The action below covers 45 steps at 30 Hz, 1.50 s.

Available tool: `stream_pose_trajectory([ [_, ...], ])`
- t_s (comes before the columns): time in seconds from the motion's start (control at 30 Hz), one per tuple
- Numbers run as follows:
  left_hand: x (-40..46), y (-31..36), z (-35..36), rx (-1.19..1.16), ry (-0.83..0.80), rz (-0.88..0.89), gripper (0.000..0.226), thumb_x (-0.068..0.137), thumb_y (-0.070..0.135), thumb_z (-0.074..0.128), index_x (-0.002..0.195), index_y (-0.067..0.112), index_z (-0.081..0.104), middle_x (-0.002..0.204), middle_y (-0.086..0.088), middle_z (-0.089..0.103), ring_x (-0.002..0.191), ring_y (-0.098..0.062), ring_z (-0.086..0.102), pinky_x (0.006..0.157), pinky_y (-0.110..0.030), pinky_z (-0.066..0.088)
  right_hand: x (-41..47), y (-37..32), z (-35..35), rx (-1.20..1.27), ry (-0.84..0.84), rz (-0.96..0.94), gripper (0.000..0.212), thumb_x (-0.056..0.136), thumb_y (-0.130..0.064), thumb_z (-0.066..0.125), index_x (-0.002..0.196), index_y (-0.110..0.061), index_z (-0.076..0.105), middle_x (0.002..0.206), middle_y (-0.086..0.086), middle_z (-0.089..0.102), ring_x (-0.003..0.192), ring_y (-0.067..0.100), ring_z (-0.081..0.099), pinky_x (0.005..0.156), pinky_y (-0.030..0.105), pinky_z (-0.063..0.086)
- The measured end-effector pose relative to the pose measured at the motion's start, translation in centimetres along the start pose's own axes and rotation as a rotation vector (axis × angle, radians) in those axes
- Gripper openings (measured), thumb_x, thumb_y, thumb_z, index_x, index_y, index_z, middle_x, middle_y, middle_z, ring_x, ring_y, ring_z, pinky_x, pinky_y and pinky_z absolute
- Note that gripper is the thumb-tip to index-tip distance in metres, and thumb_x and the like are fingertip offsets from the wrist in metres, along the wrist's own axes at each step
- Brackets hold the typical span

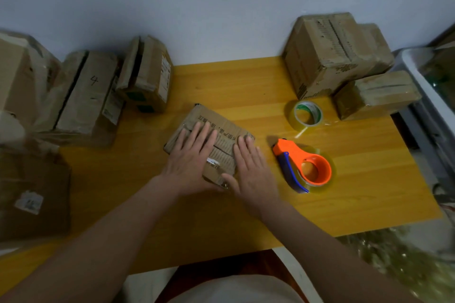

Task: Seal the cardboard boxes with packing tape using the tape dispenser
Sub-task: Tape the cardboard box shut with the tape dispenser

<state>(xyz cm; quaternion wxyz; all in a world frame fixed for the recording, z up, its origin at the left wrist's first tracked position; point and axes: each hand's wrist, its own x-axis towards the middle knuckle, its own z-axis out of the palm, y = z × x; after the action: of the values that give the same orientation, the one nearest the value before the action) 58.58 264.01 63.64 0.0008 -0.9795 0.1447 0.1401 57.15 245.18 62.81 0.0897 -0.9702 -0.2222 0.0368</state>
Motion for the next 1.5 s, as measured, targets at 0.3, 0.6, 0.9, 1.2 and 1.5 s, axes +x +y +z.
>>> stream_pose_trajectory([
  [0.3,-0.7,2.1,0.2,-0.025,-0.007,-0.184,0.129,0.057,0.099,0.024,0.137,0.021,-0.039,0.151,-0.018,-0.037,0.141,-0.035,-0.031,0.115,-0.054,-0.016,-1.3,-0.3,-1.3,0.657,0.365,-0.062,0.04,0.103,-0.028,0.033,0.115,-0.004,0.062,0.115,0.006,0.062,0.112,0.018,0.053,0.101,0.035,0.04],
  [0.6,-0.8,1.7,0.5,-0.004,0.103,-0.023,0.121,0.072,0.088,0.038,0.143,0.018,-0.029,0.159,-0.007,-0.021,0.146,-0.023,-0.021,0.118,-0.05,-0.011,6.6,1.6,-0.6,0.794,0.092,0.29,0.035,0.103,-0.016,0.036,0.131,0.0,0.049,0.13,0.017,0.052,0.124,0.027,0.046,0.101,0.02,0.028],
  [0.9,-0.7,2.0,0.8,0.027,0.086,-0.065,0.119,0.072,0.085,0.043,0.149,0.018,-0.018,0.161,-0.011,-0.013,0.148,-0.027,-0.015,0.116,-0.053,-0.013,8.2,0.1,2.2,1.465,0.104,0.81,0.062,0.1,-0.053,0.024,0.097,-0.011,0.07,0.104,0.01,0.07,0.103,0.027,0.064,0.094,0.04,0.05],
  [1.2,-0.8,2.8,0.5,0.014,0.045,-0.175,0.115,0.073,0.087,0.036,0.15,0.022,-0.02,0.159,-0.011,-0.022,0.146,-0.027,-0.021,0.113,-0.057,-0.016,9.3,2.1,4.8,1.067,0.064,0.588,0.027,0.103,-0.013,0.036,0.105,0.005,0.056,0.109,0.023,0.058,0.101,0.032,0.056,0.088,0.032,0.04],
  [1.5,-0.5,6.0,-0.2,-0.16,-0.013,-0.427,0.108,0.085,0.071,0.043,0.148,0.015,-0.025,0.155,-0.014,-0.031,0.143,-0.031,-0.029,0.116,-0.055,-0.013,2.1,-0.6,0.7,1.058,0.159,0.329,0.047,0.102,-0.023,0.031,0.146,-0.006,0.033,0.148,-0.002,0.035,0.14,0.008,0.029,0.113,0.016,0.019],
])
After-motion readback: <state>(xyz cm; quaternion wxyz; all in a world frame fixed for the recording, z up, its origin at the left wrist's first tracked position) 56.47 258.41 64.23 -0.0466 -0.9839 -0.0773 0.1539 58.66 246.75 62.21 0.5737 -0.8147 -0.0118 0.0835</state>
